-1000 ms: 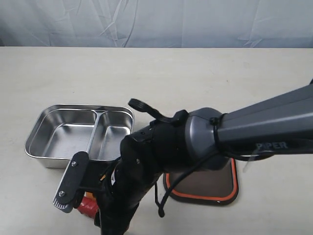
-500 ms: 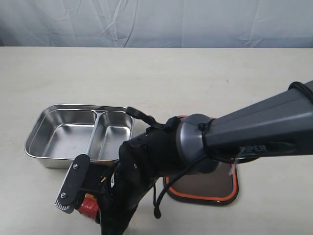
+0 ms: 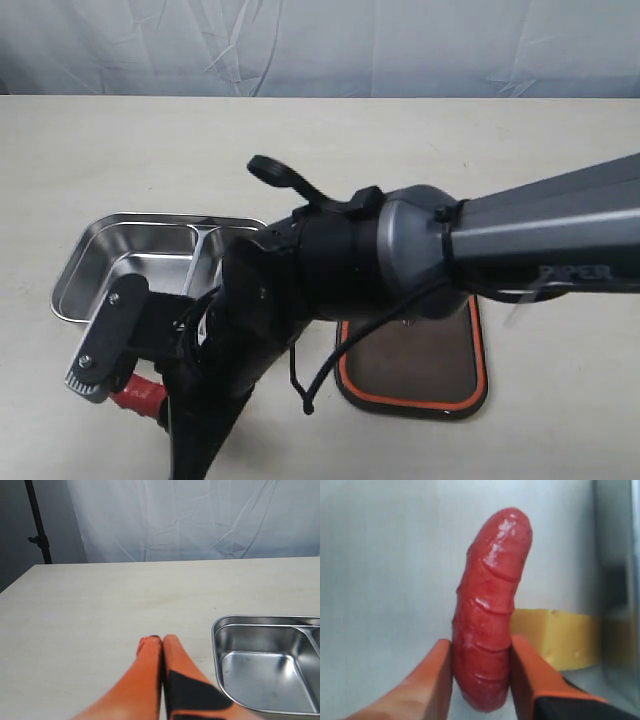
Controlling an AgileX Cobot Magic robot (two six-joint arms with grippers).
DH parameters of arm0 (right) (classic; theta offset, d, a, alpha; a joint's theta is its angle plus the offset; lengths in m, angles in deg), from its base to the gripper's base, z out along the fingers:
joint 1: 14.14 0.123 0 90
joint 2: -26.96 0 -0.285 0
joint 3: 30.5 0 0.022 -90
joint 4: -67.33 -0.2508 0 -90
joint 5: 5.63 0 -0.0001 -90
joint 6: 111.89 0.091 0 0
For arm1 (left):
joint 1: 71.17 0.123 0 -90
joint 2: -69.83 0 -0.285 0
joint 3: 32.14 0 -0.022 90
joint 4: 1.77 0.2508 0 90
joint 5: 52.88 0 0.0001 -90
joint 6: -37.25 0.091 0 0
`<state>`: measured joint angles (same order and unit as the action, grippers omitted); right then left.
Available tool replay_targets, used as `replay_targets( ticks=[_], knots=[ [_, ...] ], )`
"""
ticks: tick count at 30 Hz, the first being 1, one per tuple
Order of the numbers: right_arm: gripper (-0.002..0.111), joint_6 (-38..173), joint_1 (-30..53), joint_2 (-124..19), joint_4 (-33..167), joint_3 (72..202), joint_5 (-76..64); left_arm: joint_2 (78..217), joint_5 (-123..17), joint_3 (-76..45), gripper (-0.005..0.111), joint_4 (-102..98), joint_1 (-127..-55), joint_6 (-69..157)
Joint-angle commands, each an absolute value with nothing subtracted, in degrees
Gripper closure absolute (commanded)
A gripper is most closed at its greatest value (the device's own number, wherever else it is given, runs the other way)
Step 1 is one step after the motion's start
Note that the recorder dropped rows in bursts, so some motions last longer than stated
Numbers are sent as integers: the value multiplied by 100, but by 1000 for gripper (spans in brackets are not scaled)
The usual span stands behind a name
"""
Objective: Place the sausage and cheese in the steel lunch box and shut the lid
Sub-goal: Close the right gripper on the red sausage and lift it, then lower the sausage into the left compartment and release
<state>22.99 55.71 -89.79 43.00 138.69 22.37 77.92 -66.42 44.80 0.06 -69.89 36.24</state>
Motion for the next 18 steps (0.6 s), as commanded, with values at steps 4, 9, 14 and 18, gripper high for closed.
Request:
replay_targets(
  ticks=[4, 9, 14, 18],
  knots=[
    [108, 2265, 5414, -9020, 4648, 14366, 188, 7762, -6657, 4508, 107, 6, -6954, 3626],
    [108, 2265, 4950, -9721, 4626, 15257, 313, 7762, -6657, 4508, 107, 6, -6954, 3626],
    [102, 2332, 4920, -10252, 4409, 15955, 1119, 7762, -6657, 4508, 107, 6, -6954, 3626],
    [62, 2332, 4920, -10336, 4408, 16073, 1230, 7762, -6657, 4508, 107, 6, -6954, 3626]
  ],
)
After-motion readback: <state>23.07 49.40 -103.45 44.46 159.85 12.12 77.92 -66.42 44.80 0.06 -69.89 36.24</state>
